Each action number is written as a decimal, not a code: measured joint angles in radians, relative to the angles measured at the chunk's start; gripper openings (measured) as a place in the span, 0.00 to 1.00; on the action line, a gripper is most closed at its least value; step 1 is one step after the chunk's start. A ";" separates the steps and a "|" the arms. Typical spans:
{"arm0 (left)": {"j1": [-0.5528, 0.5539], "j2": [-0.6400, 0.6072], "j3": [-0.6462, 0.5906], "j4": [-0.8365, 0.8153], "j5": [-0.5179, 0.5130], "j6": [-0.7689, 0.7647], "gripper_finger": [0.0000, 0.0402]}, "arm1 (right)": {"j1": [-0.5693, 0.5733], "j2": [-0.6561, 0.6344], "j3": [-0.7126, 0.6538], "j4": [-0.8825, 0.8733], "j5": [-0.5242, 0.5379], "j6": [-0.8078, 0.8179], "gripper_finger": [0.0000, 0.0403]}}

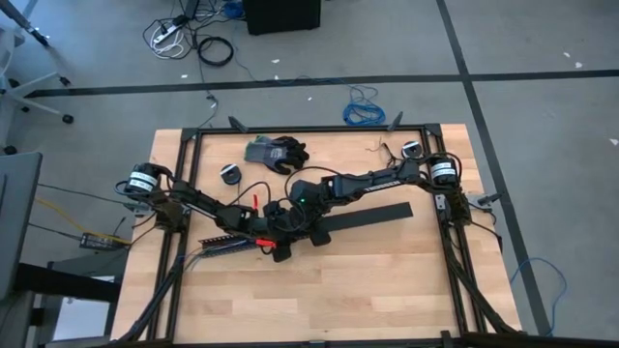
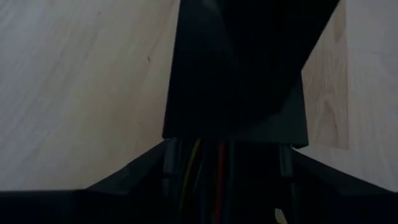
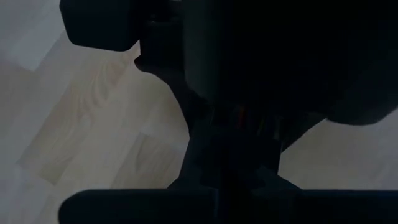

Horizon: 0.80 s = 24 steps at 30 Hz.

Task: Ziptie cables
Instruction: Close the black cable duct with the cover

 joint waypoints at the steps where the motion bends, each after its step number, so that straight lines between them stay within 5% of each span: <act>1: 0.000 0.000 0.000 0.000 0.000 0.000 0.60 | 0.000 0.000 0.000 -0.003 0.000 0.000 0.00; 24: 0.001 -0.010 -0.001 -0.008 0.045 0.039 0.61 | 0.000 -0.006 -0.008 -0.039 -0.008 0.003 0.00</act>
